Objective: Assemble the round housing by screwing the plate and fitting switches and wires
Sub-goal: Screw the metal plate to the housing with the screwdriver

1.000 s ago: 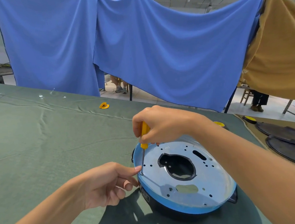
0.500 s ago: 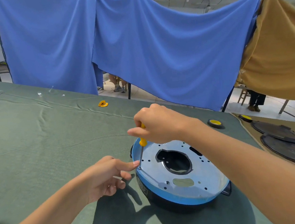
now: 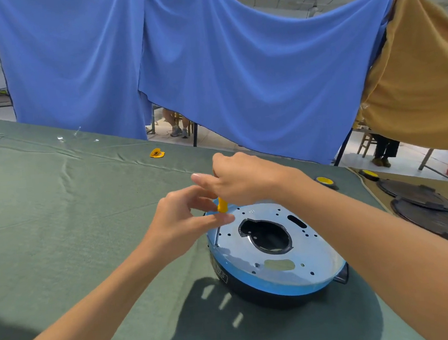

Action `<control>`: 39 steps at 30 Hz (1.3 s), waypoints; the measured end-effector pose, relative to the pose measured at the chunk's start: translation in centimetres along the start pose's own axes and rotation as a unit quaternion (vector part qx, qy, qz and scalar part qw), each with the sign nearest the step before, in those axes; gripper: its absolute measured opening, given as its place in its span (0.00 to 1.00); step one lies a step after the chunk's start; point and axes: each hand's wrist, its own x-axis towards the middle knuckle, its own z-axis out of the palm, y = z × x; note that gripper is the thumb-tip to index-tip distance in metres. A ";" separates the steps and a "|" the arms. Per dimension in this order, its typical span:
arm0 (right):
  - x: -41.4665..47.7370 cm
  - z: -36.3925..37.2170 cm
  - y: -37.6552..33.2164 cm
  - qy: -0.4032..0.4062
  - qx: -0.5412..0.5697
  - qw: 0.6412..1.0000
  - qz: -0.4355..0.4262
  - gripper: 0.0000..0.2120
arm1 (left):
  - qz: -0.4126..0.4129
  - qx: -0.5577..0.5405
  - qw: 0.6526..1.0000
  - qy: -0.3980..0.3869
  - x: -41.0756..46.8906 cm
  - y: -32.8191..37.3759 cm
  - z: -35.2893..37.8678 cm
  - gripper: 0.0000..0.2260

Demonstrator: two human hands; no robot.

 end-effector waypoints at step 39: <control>0.0 0.1 1.6 0.120 0.057 0.989 -0.060 0.11 | 0.007 -0.134 0.991 0.017 1.0 -0.7 1.9 0.09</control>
